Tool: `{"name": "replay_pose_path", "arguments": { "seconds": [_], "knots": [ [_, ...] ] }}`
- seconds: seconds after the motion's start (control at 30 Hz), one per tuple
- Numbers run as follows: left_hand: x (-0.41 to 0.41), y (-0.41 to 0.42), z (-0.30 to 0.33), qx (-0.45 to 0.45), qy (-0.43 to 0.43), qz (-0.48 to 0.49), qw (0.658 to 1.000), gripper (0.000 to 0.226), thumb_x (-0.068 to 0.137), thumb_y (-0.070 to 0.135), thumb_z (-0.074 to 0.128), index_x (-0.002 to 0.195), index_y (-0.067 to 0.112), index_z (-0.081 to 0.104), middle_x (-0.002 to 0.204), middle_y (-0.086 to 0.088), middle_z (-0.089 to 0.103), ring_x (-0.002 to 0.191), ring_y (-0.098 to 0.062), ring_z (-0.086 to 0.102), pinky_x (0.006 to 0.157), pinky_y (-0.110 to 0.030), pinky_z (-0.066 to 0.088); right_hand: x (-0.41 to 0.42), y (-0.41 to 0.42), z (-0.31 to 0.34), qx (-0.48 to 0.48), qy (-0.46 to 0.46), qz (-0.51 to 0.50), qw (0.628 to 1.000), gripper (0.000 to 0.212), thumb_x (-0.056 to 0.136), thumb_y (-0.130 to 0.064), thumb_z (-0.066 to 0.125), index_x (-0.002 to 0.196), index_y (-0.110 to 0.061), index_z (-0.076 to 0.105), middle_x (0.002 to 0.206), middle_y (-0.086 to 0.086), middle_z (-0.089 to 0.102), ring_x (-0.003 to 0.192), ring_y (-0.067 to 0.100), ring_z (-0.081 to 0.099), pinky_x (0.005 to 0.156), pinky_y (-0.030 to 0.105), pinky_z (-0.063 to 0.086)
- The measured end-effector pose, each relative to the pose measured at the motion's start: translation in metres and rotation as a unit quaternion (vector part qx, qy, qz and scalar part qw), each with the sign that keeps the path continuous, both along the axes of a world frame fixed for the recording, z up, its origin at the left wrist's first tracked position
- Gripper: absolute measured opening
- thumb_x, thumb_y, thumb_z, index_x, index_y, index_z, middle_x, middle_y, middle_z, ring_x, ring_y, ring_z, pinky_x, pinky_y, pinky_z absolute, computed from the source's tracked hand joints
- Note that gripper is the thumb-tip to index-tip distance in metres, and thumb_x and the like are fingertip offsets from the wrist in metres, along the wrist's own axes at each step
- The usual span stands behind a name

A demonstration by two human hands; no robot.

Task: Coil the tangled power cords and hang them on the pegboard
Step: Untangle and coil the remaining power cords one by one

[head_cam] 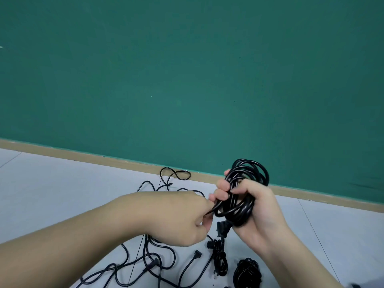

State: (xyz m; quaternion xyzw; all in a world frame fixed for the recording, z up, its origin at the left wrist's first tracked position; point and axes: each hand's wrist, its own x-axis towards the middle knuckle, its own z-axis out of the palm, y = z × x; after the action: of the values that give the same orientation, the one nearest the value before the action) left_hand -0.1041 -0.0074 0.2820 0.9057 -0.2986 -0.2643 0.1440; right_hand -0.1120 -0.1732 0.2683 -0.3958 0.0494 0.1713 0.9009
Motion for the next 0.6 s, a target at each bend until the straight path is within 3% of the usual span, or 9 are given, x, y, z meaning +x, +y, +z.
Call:
{"name": "replay_pose_path", "arguments": {
  "seconds": [0.03,0.1,0.27,0.37,0.6],
  "knots": [
    [0.000,0.000,0.000,-0.015,-0.010,-0.005,1.000,0.015,0.104,0.026,0.043,0.106,0.014,0.053,0.078,-0.001,0.057,0.067,-0.008,0.051,0.068,-0.032,0.046,0.003,-0.001,0.000,0.010,0.005,-0.017,1.000,0.035,0.072,0.004,0.041,0.102,-0.013,0.045,0.074,0.007,0.045,0.056,0.020,0.043,0.064,0.035,0.049],
    [-0.001,-0.001,-0.004,-0.036,-0.034,-0.008,0.999,0.013,0.104,0.029,0.045,0.095,0.020,0.049,0.064,0.004,0.049,0.053,-0.008,0.044,0.060,-0.032,0.041,0.007,-0.003,0.001,0.018,0.010,-0.040,0.999,0.036,0.072,0.003,0.042,0.103,-0.014,0.045,0.073,0.007,0.044,0.057,0.019,0.038,0.059,0.032,0.043],
    [0.005,0.003,-0.007,-0.025,-0.043,0.000,0.999,0.015,0.104,0.040,0.050,0.103,0.026,0.055,0.068,0.009,0.051,0.063,-0.005,0.049,0.060,-0.027,0.038,0.010,-0.002,-0.001,-0.009,0.006,-0.076,0.997,0.030,0.078,0.004,0.046,0.104,-0.012,0.045,0.073,0.007,0.045,0.059,0.018,0.038,0.060,0.031,0.040],
    [0.008,0.010,-0.004,-0.030,-0.051,0.018,0.998,0.017,0.103,0.043,0.050,0.095,0.029,0.055,0.071,0.011,0.053,0.063,-0.004,0.049,0.061,-0.028,0.039,0.015,-0.006,-0.003,-0.002,0.017,-0.092,0.996,0.027,0.085,0.004,0.043,0.107,-0.013,0.044,0.075,0.008,0.045,0.060,0.020,0.040,0.062,0.033,0.043],
    [0.006,0.005,-0.005,-0.075,-0.100,0.063,0.990,0.057,0.100,0.067,0.038,0.084,0.017,0.059,0.066,0.000,0.054,0.057,-0.012,0.044,0.056,-0.033,0.037,0.013,-0.010,-0.006,-0.027,0.035,-0.082,0.996,0.020,0.085,0.002,0.046,0.101,-0.010,0.051,0.079,0.010,0.053,0.065,0.024,0.053,0.063,0.035,0.050]
  ]
}}
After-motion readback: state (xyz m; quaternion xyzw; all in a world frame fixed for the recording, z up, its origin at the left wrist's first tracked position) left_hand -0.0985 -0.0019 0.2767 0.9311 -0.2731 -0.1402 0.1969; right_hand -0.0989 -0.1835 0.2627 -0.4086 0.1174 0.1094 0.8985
